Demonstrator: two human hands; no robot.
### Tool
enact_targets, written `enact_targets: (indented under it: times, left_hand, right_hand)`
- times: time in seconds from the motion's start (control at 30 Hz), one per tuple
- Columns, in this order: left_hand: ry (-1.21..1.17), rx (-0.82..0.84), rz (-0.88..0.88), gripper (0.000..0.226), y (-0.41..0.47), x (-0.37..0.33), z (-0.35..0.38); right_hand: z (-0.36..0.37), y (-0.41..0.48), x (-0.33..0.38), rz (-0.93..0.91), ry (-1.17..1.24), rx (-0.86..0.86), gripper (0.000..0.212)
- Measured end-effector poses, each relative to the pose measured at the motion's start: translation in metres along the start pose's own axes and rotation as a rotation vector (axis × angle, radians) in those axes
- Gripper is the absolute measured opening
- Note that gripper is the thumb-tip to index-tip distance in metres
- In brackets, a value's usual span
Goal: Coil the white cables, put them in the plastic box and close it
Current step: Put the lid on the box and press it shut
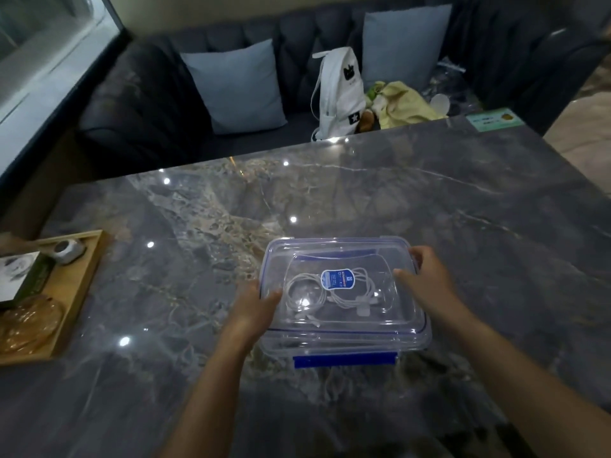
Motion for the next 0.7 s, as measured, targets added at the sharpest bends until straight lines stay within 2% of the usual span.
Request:
enact_targets:
  times: [0.1,0.17,0.3,0.4,0.53,0.7]
  left_hand:
    - [0.122,0.12,-0.058,0.035,-0.008,0.01,-0.007]
    - [0.079,0.177,-0.086,0.026,-0.013,0.014,-0.008]
    - [-0.051,0.239,-0.075,0.035,-0.011,0.015,-0.006]
    - [-0.111,0.233,-0.08,0.032,-0.003,0.012,-0.003]
    - [-0.2,0.133,-0.079,0.034,0.014,0.006,-0.001]
    - [-0.223,0.168,-0.027,0.037,0.018,0.004,0.001]
  right_hand:
    - [-0.003,-0.009,-0.002,0.011,0.05,0.018,0.027]
    - [-0.003,-0.013,-0.005,0.058,0.104,0.047,0.024]
    - [0.003,-0.015,-0.008,0.099,0.142,0.066,0.02]
    - [0.005,-0.004,-0.003,0.077,0.141,0.041,0.017]
    - [0.01,0.023,0.01,0.057,0.127,0.033,0.017]
    - [0.006,0.035,0.007,0.052,0.152,0.02,0.016]
Point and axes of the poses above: each hand's wrist, its own y-axis towards the middle knuckle, its own z-axis out of the palm, x = y × z, the point moved 2 cm from there along y, towards the middle knuckle, and after that the axes turned 2 degrees about -y, right-handed, at the moved point
